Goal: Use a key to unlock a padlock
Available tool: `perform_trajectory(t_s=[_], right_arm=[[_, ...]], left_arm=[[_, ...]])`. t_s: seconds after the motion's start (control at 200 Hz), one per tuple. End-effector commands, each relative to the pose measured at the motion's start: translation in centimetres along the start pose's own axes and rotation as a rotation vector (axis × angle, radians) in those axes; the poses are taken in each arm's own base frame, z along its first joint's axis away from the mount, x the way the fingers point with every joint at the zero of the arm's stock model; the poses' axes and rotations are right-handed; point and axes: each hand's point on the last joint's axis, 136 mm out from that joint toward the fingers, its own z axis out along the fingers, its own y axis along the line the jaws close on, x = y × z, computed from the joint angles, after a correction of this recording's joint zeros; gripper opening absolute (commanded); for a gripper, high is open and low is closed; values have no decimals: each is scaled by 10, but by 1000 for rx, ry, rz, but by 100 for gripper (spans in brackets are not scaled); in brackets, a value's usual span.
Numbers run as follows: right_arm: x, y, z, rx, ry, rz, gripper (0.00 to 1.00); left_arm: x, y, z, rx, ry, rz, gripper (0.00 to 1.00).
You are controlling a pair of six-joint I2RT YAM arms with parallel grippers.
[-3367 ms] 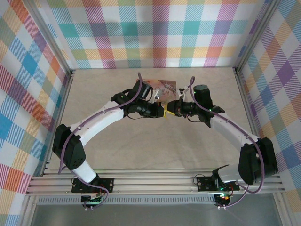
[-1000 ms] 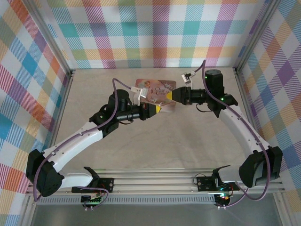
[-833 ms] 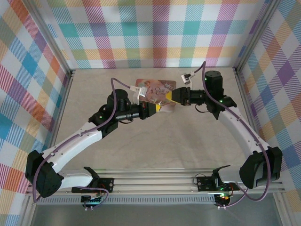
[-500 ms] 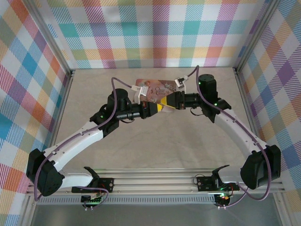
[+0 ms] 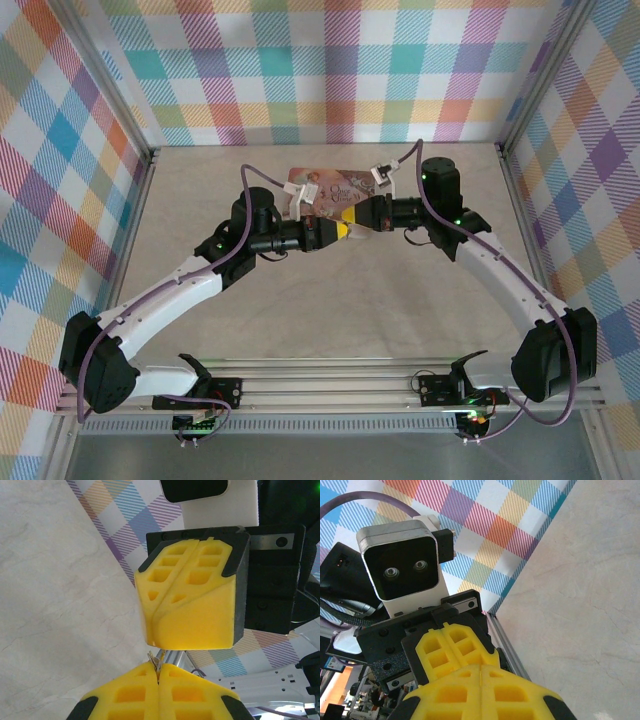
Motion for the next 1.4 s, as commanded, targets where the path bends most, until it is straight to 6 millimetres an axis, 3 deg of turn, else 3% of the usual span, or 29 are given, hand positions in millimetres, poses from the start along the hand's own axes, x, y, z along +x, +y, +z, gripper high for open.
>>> perform_trajectory(t_s=[0.0, 0.02, 0.07, 0.095, 0.215, 0.53, 0.695, 1.075, 1.395], right_arm=[[2, 15, -3, 2, 13, -53, 0], [2, 15, -4, 18, 13, -54, 0], [2, 13, -6, 57, 16, -79, 0], [2, 13, -8, 78, 22, -88, 0], [4, 15, -14, 142, 60, -162, 0], [-1, 38, -12, 36, 97, -221, 0], [-8, 40, -11, 7, 77, -189, 0], [-16, 40, -11, -20, 40, -150, 0], [-15, 41, -12, -20, 30, -145, 0]], left_arm=[[-11, -1, -5, -26, -25, -10, 0], [-11, 0, -6, -39, -22, -16, 3], [-11, 5, -8, -64, -13, -32, 28], [-11, 5, -9, -71, -9, -38, 34], [-14, 3, -18, -81, -12, -42, 41], [-25, -28, -28, 93, -106, -34, 43], [-32, -40, -35, 155, -176, -13, 40], [-29, -51, -28, 200, -170, -15, 34], [-27, -48, -19, 197, -143, -33, 30]])
